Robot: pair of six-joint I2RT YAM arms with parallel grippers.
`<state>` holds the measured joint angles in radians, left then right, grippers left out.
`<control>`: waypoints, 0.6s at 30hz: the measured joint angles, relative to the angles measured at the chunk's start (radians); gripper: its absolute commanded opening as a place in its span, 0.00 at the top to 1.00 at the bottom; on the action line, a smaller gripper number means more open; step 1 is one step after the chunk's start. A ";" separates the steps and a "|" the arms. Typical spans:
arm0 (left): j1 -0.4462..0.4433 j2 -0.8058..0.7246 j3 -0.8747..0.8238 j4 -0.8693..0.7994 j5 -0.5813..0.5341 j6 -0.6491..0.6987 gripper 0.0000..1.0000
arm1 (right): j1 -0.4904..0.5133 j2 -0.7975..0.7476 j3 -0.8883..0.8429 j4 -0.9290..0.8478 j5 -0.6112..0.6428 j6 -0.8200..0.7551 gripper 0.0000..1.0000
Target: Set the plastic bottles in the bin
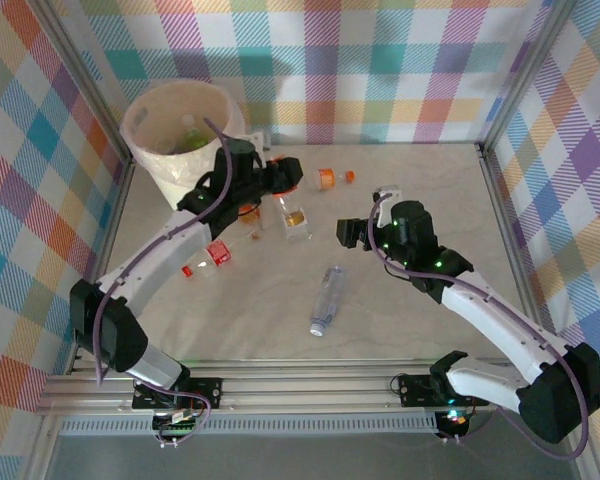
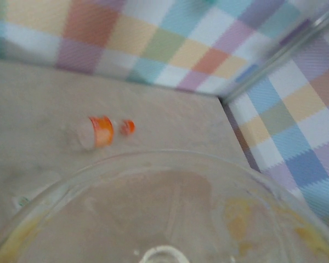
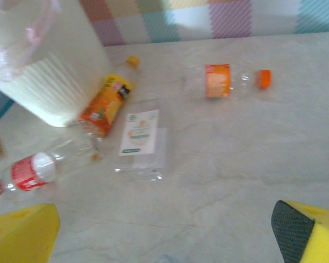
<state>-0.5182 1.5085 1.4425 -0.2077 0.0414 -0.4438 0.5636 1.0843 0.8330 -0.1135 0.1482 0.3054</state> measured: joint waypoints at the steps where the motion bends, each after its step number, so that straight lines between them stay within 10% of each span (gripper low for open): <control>1: 0.002 -0.013 0.019 -0.009 -0.035 0.016 0.47 | 0.000 -0.005 -0.015 0.009 0.018 0.001 0.00; 18: 0.174 -0.003 0.285 0.093 -0.385 0.184 0.46 | 0.000 -0.080 -0.058 0.045 0.095 0.023 0.00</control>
<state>-0.3439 1.5051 1.7271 -0.1143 -0.3435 -0.2596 0.5636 1.0039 0.7746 -0.0685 0.2436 0.3283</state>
